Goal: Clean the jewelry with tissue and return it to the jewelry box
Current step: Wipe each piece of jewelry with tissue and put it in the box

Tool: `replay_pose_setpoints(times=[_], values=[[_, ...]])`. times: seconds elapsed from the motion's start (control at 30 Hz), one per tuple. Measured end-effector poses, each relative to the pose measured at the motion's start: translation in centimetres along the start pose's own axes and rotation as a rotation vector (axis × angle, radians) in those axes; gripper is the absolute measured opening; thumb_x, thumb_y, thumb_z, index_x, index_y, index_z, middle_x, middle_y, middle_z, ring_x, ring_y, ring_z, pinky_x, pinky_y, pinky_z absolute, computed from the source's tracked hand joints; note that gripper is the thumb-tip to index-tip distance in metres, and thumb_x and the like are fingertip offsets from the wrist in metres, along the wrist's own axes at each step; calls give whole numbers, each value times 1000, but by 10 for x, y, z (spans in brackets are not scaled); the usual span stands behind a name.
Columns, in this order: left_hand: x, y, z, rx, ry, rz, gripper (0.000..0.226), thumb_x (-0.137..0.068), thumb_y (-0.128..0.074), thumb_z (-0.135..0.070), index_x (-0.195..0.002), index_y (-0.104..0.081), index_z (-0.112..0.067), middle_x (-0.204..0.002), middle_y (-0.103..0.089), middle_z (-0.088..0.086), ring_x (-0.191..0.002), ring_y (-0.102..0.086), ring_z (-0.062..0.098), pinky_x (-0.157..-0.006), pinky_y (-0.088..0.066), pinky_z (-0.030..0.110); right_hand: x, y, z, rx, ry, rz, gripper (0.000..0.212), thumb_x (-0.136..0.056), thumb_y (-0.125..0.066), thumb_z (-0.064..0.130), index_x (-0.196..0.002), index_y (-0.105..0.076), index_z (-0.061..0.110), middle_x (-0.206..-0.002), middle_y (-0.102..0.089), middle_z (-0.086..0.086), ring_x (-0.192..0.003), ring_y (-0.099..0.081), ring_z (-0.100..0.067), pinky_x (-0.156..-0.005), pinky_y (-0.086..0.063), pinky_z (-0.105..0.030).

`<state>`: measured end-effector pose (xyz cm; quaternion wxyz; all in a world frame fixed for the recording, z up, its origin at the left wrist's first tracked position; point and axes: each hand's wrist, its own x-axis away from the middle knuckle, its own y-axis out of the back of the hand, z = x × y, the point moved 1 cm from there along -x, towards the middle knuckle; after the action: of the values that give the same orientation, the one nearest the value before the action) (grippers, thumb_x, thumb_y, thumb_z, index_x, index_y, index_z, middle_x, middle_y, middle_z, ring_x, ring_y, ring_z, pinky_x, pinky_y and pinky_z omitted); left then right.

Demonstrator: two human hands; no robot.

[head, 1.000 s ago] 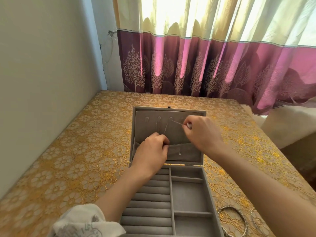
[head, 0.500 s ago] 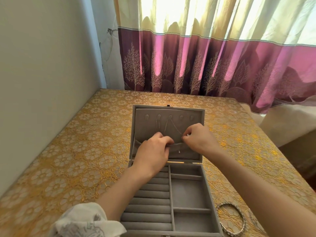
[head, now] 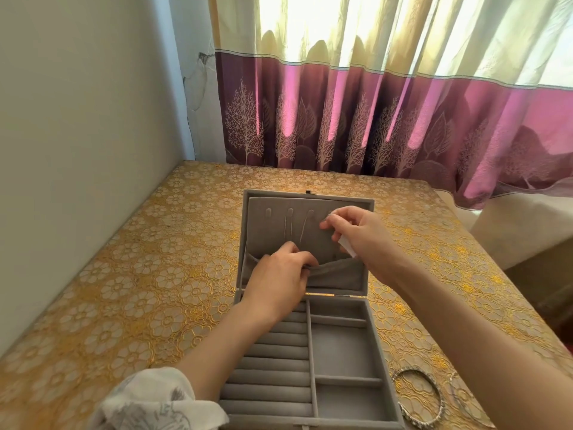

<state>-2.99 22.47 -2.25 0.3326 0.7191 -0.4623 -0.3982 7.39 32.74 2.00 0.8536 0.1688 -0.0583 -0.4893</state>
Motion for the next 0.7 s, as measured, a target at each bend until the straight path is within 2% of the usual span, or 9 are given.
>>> replay_pose_setpoints(times=[0.17, 0.27, 0.37, 0.43, 0.5, 0.6, 0.7], values=[[1, 0, 0, -4, -12, -3, 27, -95, -47, -20, -118, -61, -26, -112, -55, -1, -99, -59, 22, -85, -47, 37, 2, 2, 2, 74, 40, 83, 10, -91, -56, 18, -89, -65, 13, -81, -71, 1, -59, -51, -5, -51, -42, -15], [1, 0, 1, -15, -20, -24, 31, -95, -46, -18, -122, -59, -24, -113, -57, 1, -106, -52, 19, -89, -44, 33, 3, 1, 2, 212, 86, 139, 12, -89, -59, 22, -91, -69, 16, -82, -71, 3, -61, -52, -5, -59, -43, -18], [1, -1, 1, -41, -28, -40, 34, -95, -43, -16, -125, -57, -24, -115, -60, 1, -109, -45, 18, -93, -41, 32, 3, -1, -2, 418, 114, 160, 22, -91, -55, 21, -110, -65, 15, -85, -70, 1, -65, -53, -3, -72, -47, -25], [0, -2, 1, -42, -25, -35, 36, -95, -42, -16, -128, -55, -24, -117, -60, 0, -112, -42, 18, -96, -38, 32, 5, -3, -5, 477, 119, 163, 30, -92, -53, 19, -122, -57, 17, -84, -70, 1, -65, -53, -2, -71, -46, -25], [1, -1, 2, -43, -35, -5, 37, -95, -41, -15, -129, -53, -23, -120, -59, 0, -113, -40, 20, -98, -36, 33, 9, -3, -7, 454, 101, 166, 35, -92, -51, 18, -128, -50, 17, -82, -69, 1, -64, -52, -2, -69, -44, -25], [4, 0, 1, 39, -46, 49, 37, -93, -44, -12, -129, -52, -20, -123, -55, 4, -114, -48, 23, -98, -38, 38, 18, 0, -4, 349, 40, 156, 34, -93, -45, 13, -127, -48, 13, -82, -68, 0, -65, -55, -7, -70, -46, -23], [11, 6, -5, 197, -49, -25, 32, -91, -48, -5, -120, -58, -13, -118, -56, 5, -111, -53, 19, -98, -39, 27, 36, 3, 1, 174, 2, 111, 30, -95, -39, 9, -123, -49, 12, -83, -68, -3, -65, -58, -10, -72, -49, -26]])
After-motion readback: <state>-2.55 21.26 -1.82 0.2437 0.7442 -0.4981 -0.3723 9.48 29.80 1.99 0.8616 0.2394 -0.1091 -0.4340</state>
